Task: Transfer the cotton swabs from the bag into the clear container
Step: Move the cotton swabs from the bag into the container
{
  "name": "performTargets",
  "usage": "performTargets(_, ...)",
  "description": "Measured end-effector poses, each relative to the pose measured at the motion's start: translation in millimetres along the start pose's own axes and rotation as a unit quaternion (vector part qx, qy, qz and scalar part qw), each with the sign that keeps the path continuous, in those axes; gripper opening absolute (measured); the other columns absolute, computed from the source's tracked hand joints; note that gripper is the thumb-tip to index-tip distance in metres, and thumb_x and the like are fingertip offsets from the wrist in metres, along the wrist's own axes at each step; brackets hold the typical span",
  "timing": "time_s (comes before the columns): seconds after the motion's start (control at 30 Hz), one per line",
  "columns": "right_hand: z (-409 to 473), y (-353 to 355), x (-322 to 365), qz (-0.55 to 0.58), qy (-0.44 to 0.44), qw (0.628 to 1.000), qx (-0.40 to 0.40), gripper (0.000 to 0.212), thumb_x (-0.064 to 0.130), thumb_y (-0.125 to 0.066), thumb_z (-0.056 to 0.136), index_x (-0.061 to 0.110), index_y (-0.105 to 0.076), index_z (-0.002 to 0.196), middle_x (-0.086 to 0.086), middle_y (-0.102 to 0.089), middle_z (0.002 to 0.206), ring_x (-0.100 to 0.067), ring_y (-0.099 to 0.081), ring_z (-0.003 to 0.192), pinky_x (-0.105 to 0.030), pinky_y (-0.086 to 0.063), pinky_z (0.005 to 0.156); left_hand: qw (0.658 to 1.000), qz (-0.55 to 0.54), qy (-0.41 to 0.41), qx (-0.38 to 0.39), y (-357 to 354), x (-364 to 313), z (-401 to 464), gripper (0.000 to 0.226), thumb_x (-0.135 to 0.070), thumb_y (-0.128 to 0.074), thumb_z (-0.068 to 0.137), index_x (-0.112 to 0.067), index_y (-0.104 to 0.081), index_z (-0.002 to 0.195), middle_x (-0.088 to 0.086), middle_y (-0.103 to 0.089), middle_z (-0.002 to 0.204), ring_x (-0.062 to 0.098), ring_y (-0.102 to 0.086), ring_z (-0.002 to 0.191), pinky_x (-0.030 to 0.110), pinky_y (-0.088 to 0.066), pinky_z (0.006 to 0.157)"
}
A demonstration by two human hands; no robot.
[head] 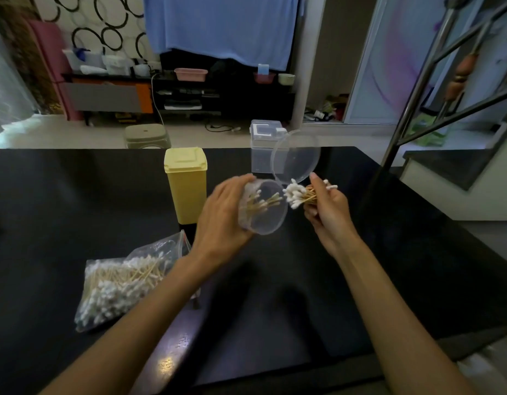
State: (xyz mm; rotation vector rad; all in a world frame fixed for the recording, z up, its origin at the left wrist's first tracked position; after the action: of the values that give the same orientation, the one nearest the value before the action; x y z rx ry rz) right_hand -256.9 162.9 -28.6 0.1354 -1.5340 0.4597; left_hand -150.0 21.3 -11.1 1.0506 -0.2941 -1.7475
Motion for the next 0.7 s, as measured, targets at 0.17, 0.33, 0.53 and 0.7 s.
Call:
performTargets(0.17,-4.0,-7.5,2.7,0.004,0.018,1.0,0.012,0.033,0.028,-0.048,0.096,0.015,-0.052,0.066,0.008,-0.049,0.049,-0.002,-0.037,0.042,-0.016,-0.03,0.043,0.998,0.022,-0.038,-0.049,20.7,7.7,4.2,0.086,-0.024,-0.083,0.063,-0.014,-0.041,0.137,0.004,-0.045,0.14,0.019,-0.037,0.132,0.036,-0.033,0.108)
performTargets(0.33,-9.6,-16.0,3.1,-0.023,0.039,0.999,-0.012,0.029,0.028,-0.05,0.095,0.016,-0.055,0.07,0.006,-0.057,0.054,-0.003,-0.05,0.047,-0.017,-0.039,0.046,0.999,0.008,0.028,-0.022,20.0,15.4,-0.8,0.094,-0.037,-0.083,0.059,-0.025,-0.036,0.14,-0.002,-0.044,0.137,0.008,-0.032,0.122,0.033,-0.033,0.101)
performTargets(0.53,-25.5,-25.2,28.8,-0.187,0.232,0.954,-0.038,0.024,0.028,-0.052,0.095,0.025,-0.048,0.072,0.006,-0.056,0.067,0.005,-0.058,0.057,-0.009,-0.043,0.05,0.991,-0.016,0.024,0.129,5.0,3.2,-11.8,0.1,-0.047,-0.083,0.055,-0.028,-0.034,0.14,-0.007,-0.043,0.134,0.005,-0.032,0.117,0.033,-0.035,0.1)
performTargets(0.7,-30.3,-52.2,10.1,-0.304,0.24,0.92,0.056,0.025,0.038,-0.05,0.093,0.017,-0.049,0.08,0.002,-0.06,0.077,-0.008,-0.065,0.071,-0.027,-0.057,0.062,0.981,-0.034,0.025,0.192,-0.3,5.1,-18.3,0.101,-0.042,-0.086,0.055,-0.027,-0.034,0.14,-0.01,-0.043,0.131,0.005,-0.035,0.116,0.029,-0.034,0.1)
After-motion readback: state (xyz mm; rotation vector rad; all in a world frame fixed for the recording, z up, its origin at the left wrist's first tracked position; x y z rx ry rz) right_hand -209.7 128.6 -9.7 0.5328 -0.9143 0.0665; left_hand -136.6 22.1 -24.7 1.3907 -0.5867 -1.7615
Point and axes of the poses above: each hand's wrist, its own z-axis towards the middle knuckle, its own y-axis out of the back of the hand, x = y × z, the point moved 9 cm from there along z, towards the middle knuckle
